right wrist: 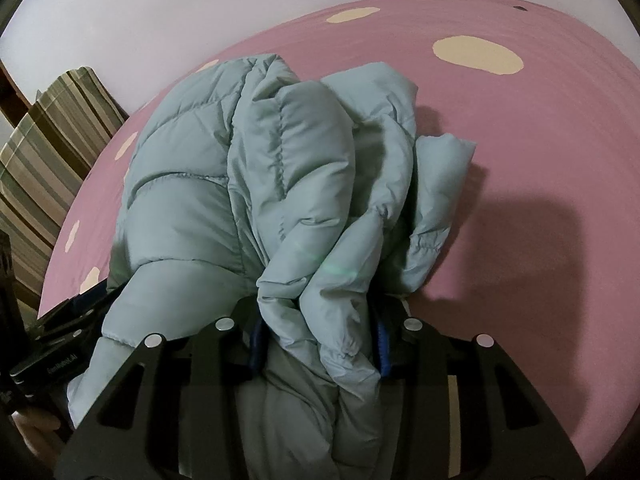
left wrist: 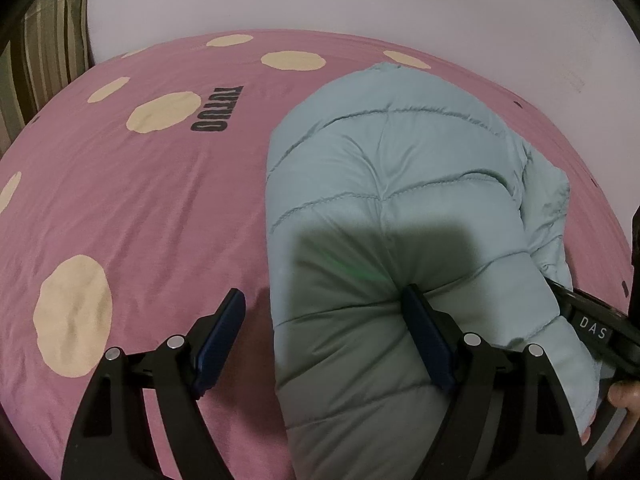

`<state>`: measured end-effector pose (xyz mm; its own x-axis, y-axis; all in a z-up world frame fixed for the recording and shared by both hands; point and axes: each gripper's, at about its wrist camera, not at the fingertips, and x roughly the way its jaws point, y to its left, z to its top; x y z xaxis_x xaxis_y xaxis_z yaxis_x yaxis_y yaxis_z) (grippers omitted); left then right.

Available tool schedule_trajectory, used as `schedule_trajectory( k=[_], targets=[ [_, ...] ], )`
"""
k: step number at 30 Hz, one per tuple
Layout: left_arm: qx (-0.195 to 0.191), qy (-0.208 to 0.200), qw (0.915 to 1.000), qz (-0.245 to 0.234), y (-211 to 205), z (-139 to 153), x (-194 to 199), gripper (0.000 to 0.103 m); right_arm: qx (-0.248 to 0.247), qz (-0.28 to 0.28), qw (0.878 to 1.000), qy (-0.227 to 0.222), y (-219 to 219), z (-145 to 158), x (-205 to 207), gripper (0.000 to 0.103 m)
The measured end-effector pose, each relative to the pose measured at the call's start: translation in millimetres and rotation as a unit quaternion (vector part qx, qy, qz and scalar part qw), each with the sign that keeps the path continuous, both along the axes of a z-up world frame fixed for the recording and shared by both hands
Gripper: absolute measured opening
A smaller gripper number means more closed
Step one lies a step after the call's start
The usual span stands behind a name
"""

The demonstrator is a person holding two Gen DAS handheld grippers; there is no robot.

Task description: Fold large clothes

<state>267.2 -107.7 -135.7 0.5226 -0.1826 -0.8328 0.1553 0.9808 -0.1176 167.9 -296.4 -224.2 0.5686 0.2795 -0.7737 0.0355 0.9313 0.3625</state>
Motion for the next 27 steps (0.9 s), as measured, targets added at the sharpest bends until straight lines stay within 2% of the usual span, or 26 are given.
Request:
schedule_trajectory(
  k=[7,11,18,19,21,24,27],
  targets=[
    [0.000,0.000,1.0000,0.002,-1.3,-0.4,1.0,0.080,-0.003,-0.001,1.000,-0.003,-4.4,1.9,-7.2,0.040],
    [0.000,-0.001,1.0000,0.004,-1.4,0.5,-0.5,0.080,-0.007,-0.012,1.000,-0.009,-7.1,3.7,-12.7,0.047],
    [0.026,-0.017,0.9994,0.011,-6.2,10.1,-6.8,0.081,-0.044,-0.041,0.998,-0.027,-7.2,22.3,-31.8,0.052],
    [0.029,-0.019,0.9993,0.013,-5.9,12.0,-7.7,0.081,-0.054,-0.044,0.997,-0.033,-5.5,27.8,-36.6,0.054],
    [0.036,-0.026,0.9989,0.017,-5.8,18.5,-13.5,0.081,-0.071,-0.046,0.995,-0.049,-0.2,39.5,-45.1,0.066],
    [0.038,-0.042,0.9981,0.023,-3.6,30.9,-24.0,0.081,-0.097,-0.051,0.991,-0.079,8.2,62.0,-62.7,0.070],
    [0.027,-0.066,0.9969,0.032,1.7,51.0,-40.1,0.081,-0.116,-0.060,0.986,-0.103,16.0,84.1,-80.3,0.080]
  ],
)
